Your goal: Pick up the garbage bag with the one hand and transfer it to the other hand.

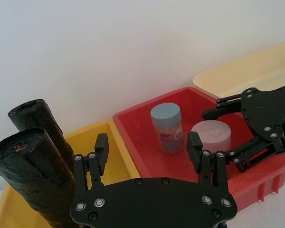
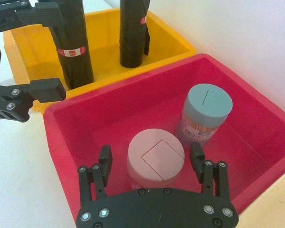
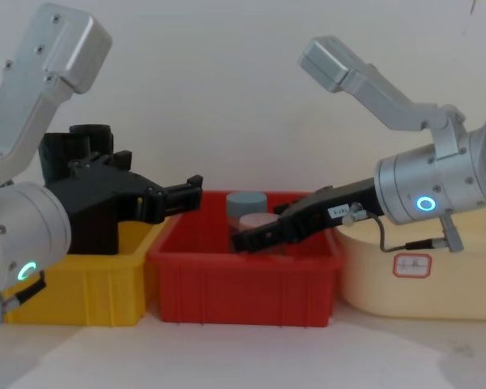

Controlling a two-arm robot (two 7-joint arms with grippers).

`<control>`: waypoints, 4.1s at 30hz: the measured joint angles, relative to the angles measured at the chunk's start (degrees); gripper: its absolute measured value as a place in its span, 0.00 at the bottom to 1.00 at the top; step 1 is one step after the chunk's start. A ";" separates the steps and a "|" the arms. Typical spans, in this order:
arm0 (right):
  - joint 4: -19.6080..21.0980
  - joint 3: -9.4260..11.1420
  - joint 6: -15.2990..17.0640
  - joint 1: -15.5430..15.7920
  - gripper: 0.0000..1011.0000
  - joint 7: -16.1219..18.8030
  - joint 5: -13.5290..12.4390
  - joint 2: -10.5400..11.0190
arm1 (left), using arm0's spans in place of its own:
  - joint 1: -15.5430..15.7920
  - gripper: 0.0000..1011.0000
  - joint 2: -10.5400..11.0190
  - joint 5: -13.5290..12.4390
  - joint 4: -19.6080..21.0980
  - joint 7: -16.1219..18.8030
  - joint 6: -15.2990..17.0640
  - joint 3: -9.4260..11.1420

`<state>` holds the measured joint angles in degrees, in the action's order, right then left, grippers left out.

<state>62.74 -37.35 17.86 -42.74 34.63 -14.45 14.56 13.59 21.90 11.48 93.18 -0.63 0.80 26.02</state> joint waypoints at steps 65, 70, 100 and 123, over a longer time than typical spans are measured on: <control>23.80 8.81 -2.14 7.69 0.66 -13.10 3.42 5.84 | 0.00 0.99 0.00 0.00 0.00 0.00 0.00 0.00; 27.02 10.59 -1.69 9.21 0.66 -16.05 4.59 6.78 | 0.00 0.99 0.00 0.00 0.00 0.00 0.00 0.00; 28.55 18.01 6.76 14.92 0.66 -25.60 8.76 9.64 | 0.00 0.99 0.00 0.00 0.00 0.00 0.00 0.00; 22.44 18.21 7.58 14.20 0.99 -22.77 7.15 7.39 | 0.00 0.99 0.00 0.00 0.00 0.00 0.00 0.00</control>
<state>85.17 -19.15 25.43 -28.54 11.86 -7.30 21.96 13.59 21.89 11.48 93.18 -0.62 0.80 26.02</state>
